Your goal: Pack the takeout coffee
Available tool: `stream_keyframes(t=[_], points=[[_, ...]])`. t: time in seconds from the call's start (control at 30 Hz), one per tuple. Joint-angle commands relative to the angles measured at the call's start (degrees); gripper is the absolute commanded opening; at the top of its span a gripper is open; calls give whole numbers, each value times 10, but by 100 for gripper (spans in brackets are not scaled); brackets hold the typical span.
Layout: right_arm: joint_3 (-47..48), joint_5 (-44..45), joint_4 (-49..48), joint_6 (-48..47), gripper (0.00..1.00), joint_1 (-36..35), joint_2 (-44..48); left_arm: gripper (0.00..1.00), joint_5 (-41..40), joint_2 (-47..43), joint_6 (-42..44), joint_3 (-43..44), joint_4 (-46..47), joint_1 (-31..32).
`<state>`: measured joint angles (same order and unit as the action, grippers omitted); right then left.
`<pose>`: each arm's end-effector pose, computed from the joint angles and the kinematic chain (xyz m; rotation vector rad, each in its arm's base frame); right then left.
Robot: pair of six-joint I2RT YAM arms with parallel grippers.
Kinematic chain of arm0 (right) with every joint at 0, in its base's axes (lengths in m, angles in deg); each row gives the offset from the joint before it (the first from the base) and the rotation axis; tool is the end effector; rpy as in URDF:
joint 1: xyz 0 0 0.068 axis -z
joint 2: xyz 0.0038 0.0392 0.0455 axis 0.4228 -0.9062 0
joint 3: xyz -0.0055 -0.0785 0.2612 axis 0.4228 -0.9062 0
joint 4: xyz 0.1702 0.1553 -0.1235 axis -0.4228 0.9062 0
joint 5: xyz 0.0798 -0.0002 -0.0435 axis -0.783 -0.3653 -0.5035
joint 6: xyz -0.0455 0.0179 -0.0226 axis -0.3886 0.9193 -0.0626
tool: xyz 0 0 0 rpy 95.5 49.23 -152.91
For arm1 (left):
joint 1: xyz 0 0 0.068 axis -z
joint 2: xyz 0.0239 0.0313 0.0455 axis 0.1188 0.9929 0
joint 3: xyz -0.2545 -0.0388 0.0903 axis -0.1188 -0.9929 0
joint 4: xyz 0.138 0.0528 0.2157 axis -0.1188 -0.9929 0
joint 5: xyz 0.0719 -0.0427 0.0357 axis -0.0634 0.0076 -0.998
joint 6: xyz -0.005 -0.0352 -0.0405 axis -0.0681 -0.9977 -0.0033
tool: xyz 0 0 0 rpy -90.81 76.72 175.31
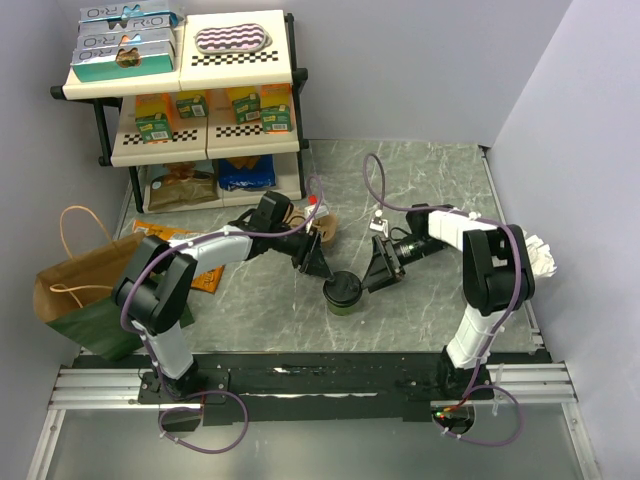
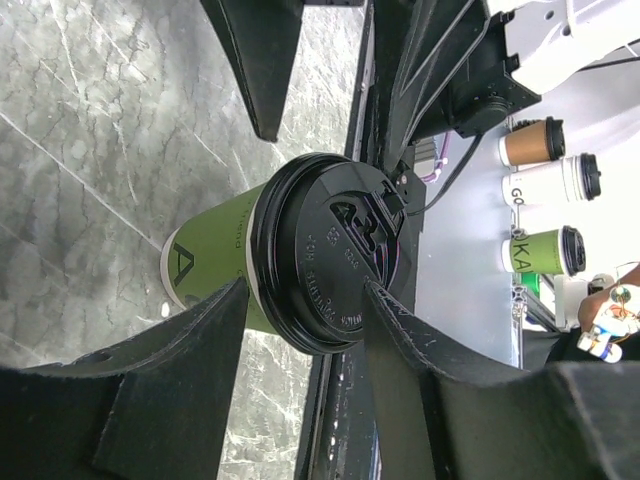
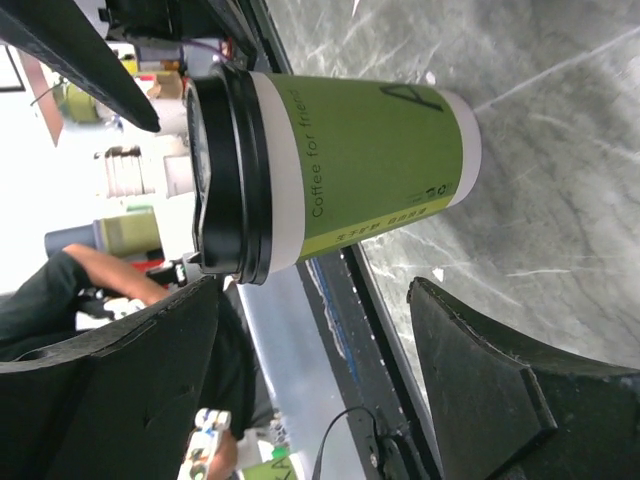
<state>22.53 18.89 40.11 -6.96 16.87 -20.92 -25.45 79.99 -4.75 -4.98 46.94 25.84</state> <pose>0.2808 0.0732 0.1669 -0.6378 2.4937 1.7085 0.2863 -0.2206 0.2017 0.9600 2.1442 -1.6472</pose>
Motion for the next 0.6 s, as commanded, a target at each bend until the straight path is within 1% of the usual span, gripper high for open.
stream_keyframes(t=[0.0, 0.27, 0.47, 0.57], points=[[23, -7, 30, -29, 83, -8, -10, 55, 18, 1, -6, 14, 13, 4], [25, 14, 18, -9, 82, -21, -21, 54, 10, 13, -7, 17, 7, 11], [28, 39, 8, 17, 79, -21, -37, 52, 2, 27, -2, 18, -5, 11], [26, 53, 0, 32, 78, -22, -39, 51, -4, 28, -12, 11, 9, 11]])
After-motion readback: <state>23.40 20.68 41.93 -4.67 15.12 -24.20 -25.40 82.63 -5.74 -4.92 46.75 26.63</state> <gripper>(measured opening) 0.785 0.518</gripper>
